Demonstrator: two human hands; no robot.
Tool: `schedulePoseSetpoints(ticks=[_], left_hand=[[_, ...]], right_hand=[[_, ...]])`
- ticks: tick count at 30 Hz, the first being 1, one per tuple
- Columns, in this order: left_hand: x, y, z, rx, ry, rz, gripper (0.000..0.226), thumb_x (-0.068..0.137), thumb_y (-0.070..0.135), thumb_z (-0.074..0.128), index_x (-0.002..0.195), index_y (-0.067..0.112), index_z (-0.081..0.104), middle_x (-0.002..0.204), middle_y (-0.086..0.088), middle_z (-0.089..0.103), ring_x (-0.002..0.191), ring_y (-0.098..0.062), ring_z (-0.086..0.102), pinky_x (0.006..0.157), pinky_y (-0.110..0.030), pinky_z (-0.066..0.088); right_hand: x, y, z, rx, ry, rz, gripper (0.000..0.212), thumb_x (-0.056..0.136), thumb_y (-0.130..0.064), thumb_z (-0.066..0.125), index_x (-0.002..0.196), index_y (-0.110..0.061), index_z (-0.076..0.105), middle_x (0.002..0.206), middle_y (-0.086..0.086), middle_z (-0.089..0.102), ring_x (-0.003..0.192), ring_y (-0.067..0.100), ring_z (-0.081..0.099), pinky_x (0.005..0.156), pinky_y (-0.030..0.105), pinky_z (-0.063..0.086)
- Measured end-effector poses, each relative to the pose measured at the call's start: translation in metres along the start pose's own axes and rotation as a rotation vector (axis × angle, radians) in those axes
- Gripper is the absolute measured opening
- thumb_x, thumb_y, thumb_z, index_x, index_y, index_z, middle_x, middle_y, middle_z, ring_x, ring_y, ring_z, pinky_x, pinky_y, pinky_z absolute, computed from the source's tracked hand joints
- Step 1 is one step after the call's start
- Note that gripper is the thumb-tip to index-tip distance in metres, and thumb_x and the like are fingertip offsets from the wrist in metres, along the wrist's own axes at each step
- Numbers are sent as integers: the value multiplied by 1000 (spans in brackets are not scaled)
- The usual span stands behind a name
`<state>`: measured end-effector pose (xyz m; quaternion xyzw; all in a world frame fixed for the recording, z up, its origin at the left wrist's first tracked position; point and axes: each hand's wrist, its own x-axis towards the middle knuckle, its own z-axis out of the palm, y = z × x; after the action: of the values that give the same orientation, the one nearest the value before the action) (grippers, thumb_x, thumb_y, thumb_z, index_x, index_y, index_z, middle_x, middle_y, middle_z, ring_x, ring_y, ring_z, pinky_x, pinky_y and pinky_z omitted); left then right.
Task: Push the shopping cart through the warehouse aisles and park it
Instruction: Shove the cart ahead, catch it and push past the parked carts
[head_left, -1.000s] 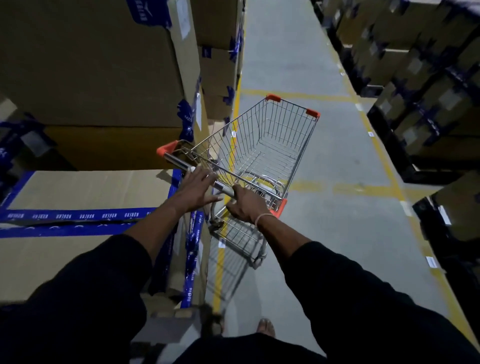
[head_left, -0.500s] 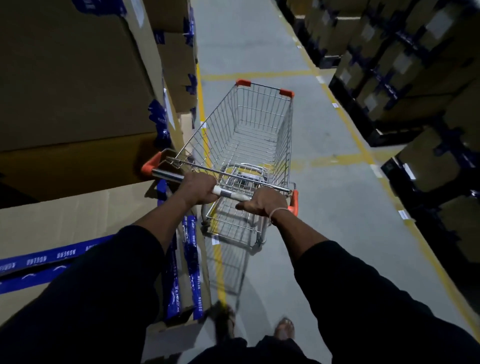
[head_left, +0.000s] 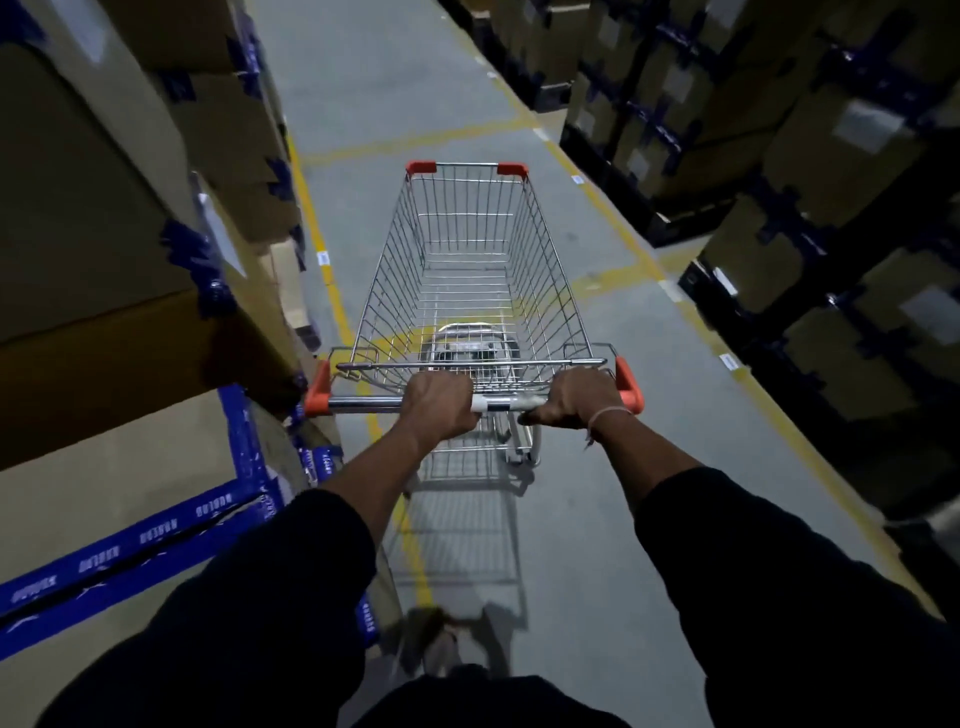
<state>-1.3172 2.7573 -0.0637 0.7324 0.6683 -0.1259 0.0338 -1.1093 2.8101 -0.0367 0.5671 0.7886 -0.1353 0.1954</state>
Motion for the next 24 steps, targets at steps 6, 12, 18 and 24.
schedulePoseSetpoints(ticks=[6, 12, 18, 24], left_hand=[[-1, 56, -7, -24, 47, 81, 32, 84, 49, 67, 96, 19, 72, 92, -3, 74, 91, -27, 71, 76, -31, 47], [-7, 117, -12, 2, 53, 224, 32, 88, 52, 64, 97, 22, 69, 90, -1, 69, 89, -25, 66, 80, -34, 44], [-25, 190, -23, 42, 83, 380, 32, 88, 51, 62, 94, 20, 69, 78, 1, 60, 74, -23, 55, 69, -29, 38], [-39, 265, -29, 63, 108, 543, 31, 88, 53, 62, 88, 22, 68, 75, 3, 58, 70, -22, 54, 69, -29, 38]], right_hand=[[-43, 50, 29, 68, 47, 95, 65, 75, -83, 60, 63, -19, 58, 64, -1, 56, 71, 25, 61, 70, 34, 42], [-98, 97, 61, 140, 70, 226, 65, 77, -82, 62, 71, -17, 54, 75, 2, 58, 74, 26, 58, 70, 34, 41], [-160, 147, 93, 199, 75, 332, 63, 79, -79, 62, 76, -17, 56, 79, 4, 60, 76, 27, 57, 70, 34, 42], [-224, 194, 121, 242, 78, 452, 64, 80, -78, 62, 82, -14, 56, 83, 3, 61, 82, 27, 62, 71, 34, 42]])
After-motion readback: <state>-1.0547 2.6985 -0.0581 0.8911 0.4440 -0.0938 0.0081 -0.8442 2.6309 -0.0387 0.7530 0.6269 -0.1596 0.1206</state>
